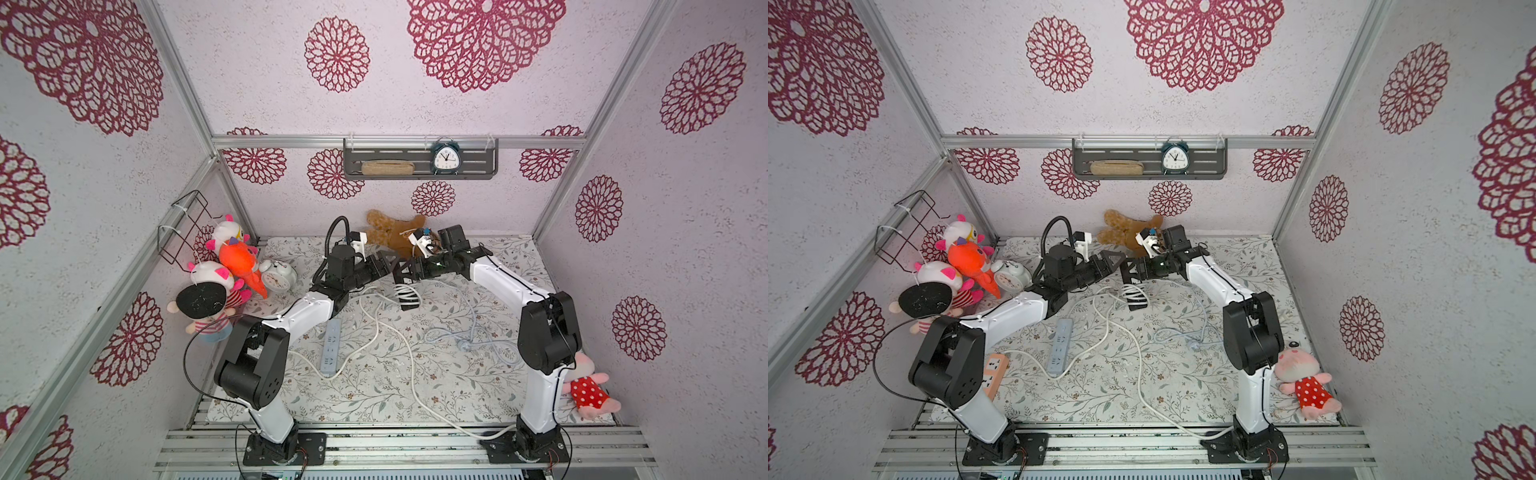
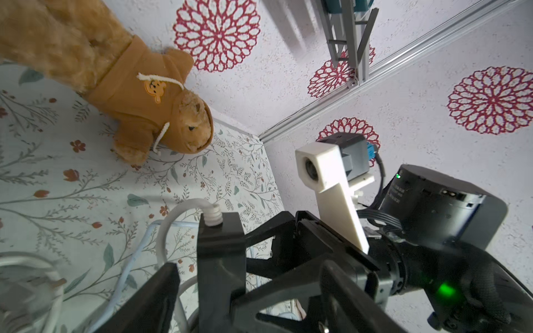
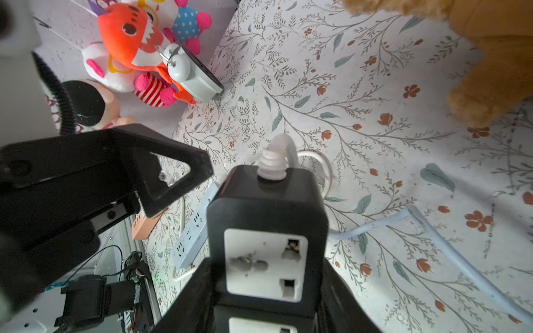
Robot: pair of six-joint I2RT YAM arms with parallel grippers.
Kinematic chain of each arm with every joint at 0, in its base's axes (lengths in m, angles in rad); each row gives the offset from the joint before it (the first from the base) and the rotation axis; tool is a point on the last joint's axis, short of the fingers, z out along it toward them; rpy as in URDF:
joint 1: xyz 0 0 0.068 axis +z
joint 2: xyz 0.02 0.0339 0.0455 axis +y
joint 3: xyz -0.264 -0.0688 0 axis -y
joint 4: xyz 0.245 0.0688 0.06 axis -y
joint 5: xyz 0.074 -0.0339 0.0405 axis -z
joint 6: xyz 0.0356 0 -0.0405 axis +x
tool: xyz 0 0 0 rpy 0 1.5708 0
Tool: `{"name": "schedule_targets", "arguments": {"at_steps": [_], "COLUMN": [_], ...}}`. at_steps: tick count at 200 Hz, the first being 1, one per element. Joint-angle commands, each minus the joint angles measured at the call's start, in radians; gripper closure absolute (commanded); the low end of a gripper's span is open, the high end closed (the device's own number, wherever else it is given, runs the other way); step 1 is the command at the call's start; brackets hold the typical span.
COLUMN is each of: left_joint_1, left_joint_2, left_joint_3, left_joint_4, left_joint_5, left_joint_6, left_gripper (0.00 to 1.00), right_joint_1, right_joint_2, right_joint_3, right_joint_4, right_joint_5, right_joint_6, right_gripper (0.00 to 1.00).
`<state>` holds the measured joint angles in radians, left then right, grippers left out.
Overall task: Unwrap the cord wrapped around the power strip
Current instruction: Adjust the power strip.
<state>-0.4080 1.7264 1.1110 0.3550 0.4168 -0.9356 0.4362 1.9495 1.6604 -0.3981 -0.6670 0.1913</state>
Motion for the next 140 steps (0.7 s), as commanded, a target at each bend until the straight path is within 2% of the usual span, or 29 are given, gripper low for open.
{"name": "schedule_targets", "arguments": {"at_steps": [1, 25, 52, 106, 140], "left_joint_1": [-0.003, -0.003, -0.004, -0.005, -0.002], "left_joint_2": [0.025, 0.050, 0.084, 0.121, 0.118], "left_joint_3": [0.010, 0.030, 0.046, 0.075, 0.065], "left_joint_4": [0.006, -0.040, -0.045, -0.035, -0.036], "left_joint_5": [0.056, 0.064, 0.073, 0.093, 0.085], "left_joint_6": [-0.030, -0.028, -0.045, -0.065, -0.069], "left_gripper": [0.16, 0.16, 0.22, 0.37, 0.52], "right_joint_1": [0.010, 0.024, 0.032, 0.057, 0.070], "right_joint_2": [-0.029, -0.029, -0.035, -0.023, 0.002], "right_joint_3": [0.067, 0.085, 0.090, 0.125, 0.176], "right_joint_4": [-0.052, -0.065, -0.070, -0.108, -0.162], "right_joint_5": [-0.039, -0.036, -0.033, -0.001, 0.027], "right_joint_6": [-0.094, -0.122, -0.139, -0.168, -0.197], "right_gripper": [0.79, 0.79, 0.79, 0.80, 0.80]}}
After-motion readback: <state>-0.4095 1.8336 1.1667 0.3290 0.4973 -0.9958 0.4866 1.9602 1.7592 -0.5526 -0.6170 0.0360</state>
